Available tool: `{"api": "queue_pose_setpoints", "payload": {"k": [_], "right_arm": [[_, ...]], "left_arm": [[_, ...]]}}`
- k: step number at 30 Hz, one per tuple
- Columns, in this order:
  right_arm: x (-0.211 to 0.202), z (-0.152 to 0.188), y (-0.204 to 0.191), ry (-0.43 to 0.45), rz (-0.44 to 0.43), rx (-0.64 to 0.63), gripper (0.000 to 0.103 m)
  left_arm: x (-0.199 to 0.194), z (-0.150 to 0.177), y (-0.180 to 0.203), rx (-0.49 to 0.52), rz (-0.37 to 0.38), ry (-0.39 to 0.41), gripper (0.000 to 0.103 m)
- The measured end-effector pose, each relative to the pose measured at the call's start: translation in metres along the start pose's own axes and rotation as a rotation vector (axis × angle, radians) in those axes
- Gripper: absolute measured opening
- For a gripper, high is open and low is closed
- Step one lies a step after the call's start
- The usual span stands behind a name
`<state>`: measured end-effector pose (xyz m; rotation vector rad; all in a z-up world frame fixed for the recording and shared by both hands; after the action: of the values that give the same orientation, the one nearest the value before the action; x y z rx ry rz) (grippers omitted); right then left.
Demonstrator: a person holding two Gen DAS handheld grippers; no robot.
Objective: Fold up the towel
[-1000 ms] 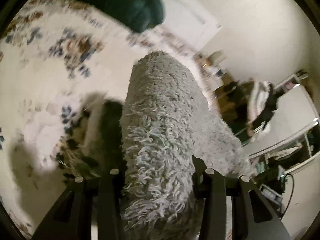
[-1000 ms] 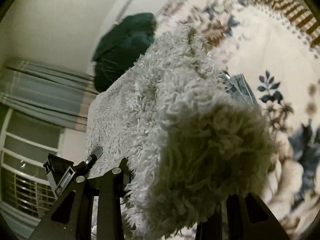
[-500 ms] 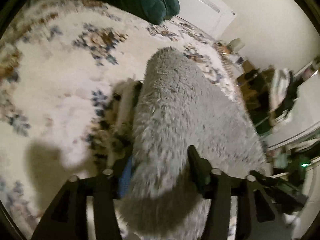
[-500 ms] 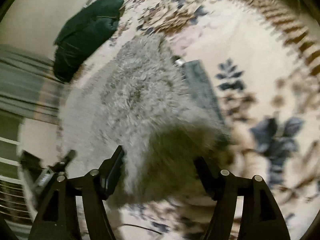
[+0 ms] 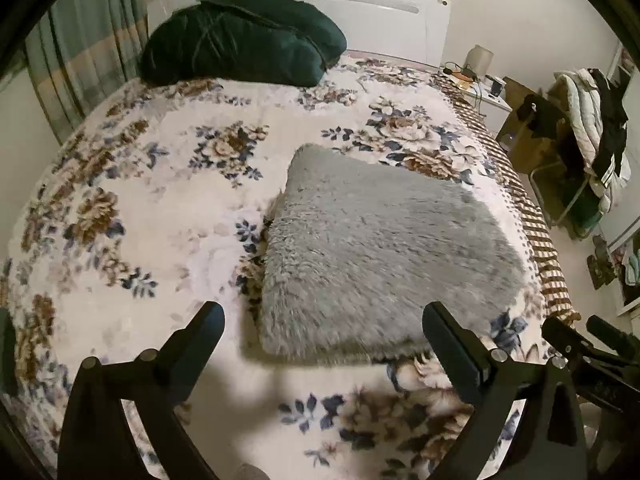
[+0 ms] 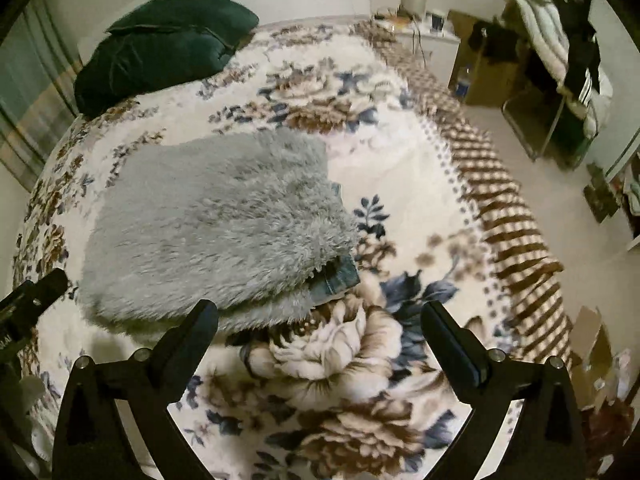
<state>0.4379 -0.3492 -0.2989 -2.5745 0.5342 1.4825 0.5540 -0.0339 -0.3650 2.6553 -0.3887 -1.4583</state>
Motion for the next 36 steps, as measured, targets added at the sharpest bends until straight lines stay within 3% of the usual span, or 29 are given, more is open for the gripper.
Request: {"api": "queue_pose_setpoints", "payload": {"k": [9,21,29,36], "right_arm": [[-0.138,0.019,0.036,0.100,-0.019,-0.007,0.103],[-0.354,0.073,0.110,0.284,-0.068,-0.016,0.103],[-0.455,0.118,0.148,0.356,-0.073,-0.036,0.103],[-0.519,0.142,0.168,0.391,-0.090,-0.032,0.103]], "left_arm": [[-0.118,0.011,0.046,0.026,-0.030,0.076,0.101],[-0.290,0.056,0.103,0.040,-0.061,0.201,0.101],[-0.362,0.087,0.129,0.044,-0.065,0.236,0.101],[-0.394,0.099,0.134,0.040,-0.056,0.249,0.101]]}}
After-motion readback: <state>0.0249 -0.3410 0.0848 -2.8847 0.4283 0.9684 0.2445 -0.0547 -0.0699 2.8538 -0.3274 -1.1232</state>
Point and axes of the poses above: each gripper's, at about its wrist camera, not at the fingertips, and x roughly the way its jaws point, y to its right, z to its underside, the point moved 1 cm from there along x, roughly the way its jaws point, and after that the axes turned 12 degrees about z, right-handed, at the moved point
